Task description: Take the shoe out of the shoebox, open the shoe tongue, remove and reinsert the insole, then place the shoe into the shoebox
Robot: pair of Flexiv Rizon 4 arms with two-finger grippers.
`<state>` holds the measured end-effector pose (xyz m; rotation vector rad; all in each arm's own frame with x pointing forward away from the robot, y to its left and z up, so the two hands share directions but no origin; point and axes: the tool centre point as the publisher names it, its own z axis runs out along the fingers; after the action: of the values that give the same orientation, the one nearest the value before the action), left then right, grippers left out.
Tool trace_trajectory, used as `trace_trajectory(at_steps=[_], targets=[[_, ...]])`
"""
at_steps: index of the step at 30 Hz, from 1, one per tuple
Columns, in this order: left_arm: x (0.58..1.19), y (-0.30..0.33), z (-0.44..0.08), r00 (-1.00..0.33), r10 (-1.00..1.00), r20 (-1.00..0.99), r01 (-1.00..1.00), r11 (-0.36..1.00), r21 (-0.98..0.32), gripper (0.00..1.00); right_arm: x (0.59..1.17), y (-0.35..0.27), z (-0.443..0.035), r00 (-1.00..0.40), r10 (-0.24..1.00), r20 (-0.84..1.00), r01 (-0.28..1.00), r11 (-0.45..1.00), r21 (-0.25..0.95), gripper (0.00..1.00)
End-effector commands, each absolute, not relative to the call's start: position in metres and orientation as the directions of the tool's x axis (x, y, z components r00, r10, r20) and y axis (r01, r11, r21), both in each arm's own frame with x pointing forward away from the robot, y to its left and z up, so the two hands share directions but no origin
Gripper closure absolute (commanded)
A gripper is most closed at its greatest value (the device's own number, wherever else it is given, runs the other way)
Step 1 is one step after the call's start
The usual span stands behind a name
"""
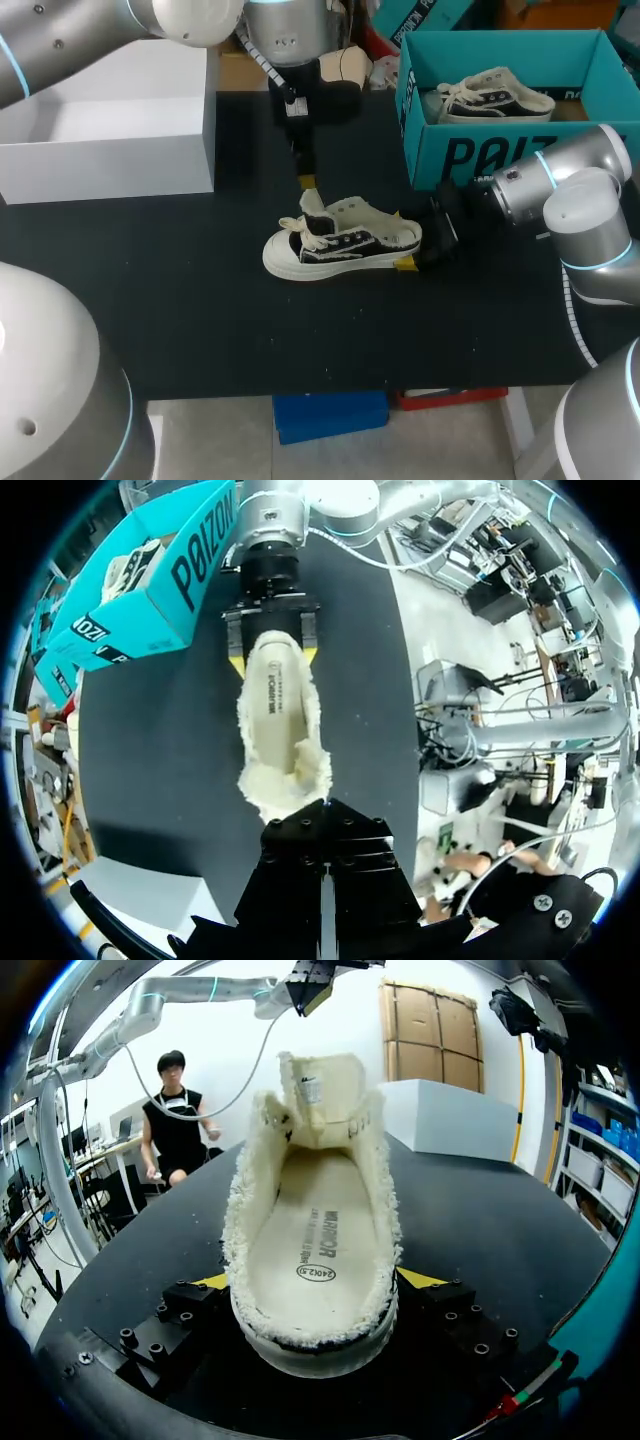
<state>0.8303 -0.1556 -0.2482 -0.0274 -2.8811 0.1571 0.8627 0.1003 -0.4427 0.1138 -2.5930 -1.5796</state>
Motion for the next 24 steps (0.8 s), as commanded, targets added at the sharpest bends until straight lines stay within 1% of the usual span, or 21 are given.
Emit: trace_trajectory(at_steps=[1,5,8,9,14,18,24], targets=[[0.829,-0.154,-0.249,-0.968,0.034,0.248,0.006,0.994,-0.113,1.00,0.863,0.101,-0.443,-0.992,-0.117,0.051,-0.009,0.459,0.888,1.00],[0.829,-0.154,-0.249,-0.968,0.034,0.248,0.006,0.994,-0.113,1.00,0.863,0.101,-0.443,-0.992,-0.117,0.051,-0.009,0.459,0.888,1.00],[0.824,-0.151,-0.253,-0.963,-0.047,0.267,-0.070,0.994,-0.079,1.00,0.863,0.101,-0.443,-0.992,-0.117,0.051,-0.009,0.459,0.888,1.00],[0.822,-0.153,-0.254,-0.963,-0.065,0.262,-0.090,0.992,-0.086,1.00,0.863,0.101,-0.443,-0.992,-0.117,0.051,-0.009,0.459,0.888,1.00],[0.816,-0.174,-0.259,-0.952,-0.147,0.268,-0.181,0.978,-0.106,1.00,0.863,0.101,-0.443,-0.992,-0.117,0.051,-0.009,0.459,0.888,1.00],[0.815,-0.195,-0.268,-0.944,-0.165,0.284,-0.207,0.970,-0.125,1.00,0.863,0.101,-0.443,-0.992,-0.117,0.051,-0.009,0.459,0.888,1.00],[0.824,-0.208,-0.284,-0.926,-0.221,0.306,-0.265,0.958,-0.109,1.00,0.863,0.101,-0.443,-0.992,-0.117,0.051,-0.009,0.459,0.888,1.00]])
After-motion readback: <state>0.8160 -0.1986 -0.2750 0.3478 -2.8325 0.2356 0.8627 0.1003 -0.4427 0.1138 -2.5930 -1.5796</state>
